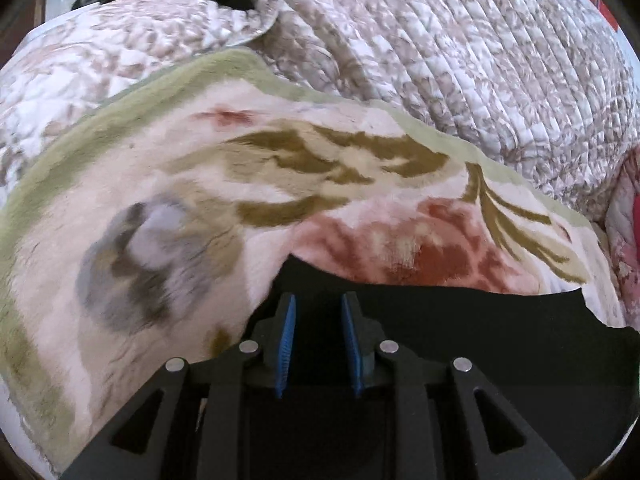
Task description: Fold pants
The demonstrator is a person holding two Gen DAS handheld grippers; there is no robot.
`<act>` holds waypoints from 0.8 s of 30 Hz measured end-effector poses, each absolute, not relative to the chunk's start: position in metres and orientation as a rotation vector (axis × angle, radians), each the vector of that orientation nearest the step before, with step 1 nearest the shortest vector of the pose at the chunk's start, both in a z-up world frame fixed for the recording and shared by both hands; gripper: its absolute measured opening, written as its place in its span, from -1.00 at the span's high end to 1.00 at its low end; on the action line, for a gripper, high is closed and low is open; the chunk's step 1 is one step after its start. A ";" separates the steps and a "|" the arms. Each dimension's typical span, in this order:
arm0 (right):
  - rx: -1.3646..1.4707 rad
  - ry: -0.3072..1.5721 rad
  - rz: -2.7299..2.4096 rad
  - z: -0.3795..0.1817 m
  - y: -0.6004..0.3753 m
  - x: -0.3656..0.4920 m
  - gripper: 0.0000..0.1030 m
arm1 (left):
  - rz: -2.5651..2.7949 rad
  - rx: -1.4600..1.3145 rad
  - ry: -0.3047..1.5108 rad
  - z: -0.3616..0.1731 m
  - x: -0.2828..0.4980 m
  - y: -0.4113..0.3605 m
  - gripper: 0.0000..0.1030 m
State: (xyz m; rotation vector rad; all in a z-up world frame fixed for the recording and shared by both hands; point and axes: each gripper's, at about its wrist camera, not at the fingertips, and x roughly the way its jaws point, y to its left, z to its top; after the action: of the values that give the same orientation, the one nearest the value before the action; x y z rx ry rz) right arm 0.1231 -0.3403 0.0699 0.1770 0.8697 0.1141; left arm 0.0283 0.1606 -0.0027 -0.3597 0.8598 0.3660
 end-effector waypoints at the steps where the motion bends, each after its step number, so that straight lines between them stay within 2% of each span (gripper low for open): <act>1: 0.177 0.870 0.133 0.071 -0.335 0.119 0.11 | 0.365 -0.356 0.858 -0.001 0.023 0.158 0.49; 5: 0.154 0.872 0.230 0.071 -0.306 0.095 0.02 | 0.303 -0.329 0.839 0.008 -0.001 0.136 0.49; 14: -0.030 0.933 0.431 0.041 -0.217 0.022 0.01 | 0.101 -0.233 0.842 0.004 -0.049 0.063 0.49; 15: -0.058 0.938 0.441 0.036 -0.210 0.016 -0.01 | 0.093 -0.225 0.849 0.001 -0.052 0.058 0.43; 17: -0.160 0.907 0.447 0.029 -0.194 0.001 -0.33 | 0.105 -0.200 0.838 -0.004 -0.058 0.049 0.37; 20: -0.275 0.865 0.428 0.023 -0.182 -0.009 -0.38 | 0.113 -0.171 0.823 -0.005 -0.062 0.046 0.34; 24: -0.213 0.890 0.426 0.021 -0.189 -0.001 -0.44 | 0.120 -0.167 0.803 -0.008 -0.062 0.045 0.30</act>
State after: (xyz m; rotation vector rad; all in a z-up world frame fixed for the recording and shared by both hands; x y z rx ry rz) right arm -0.0011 -0.1895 0.0214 -0.2132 0.8903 0.4265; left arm -0.0617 0.0448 -0.0081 -0.1671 0.8033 0.1204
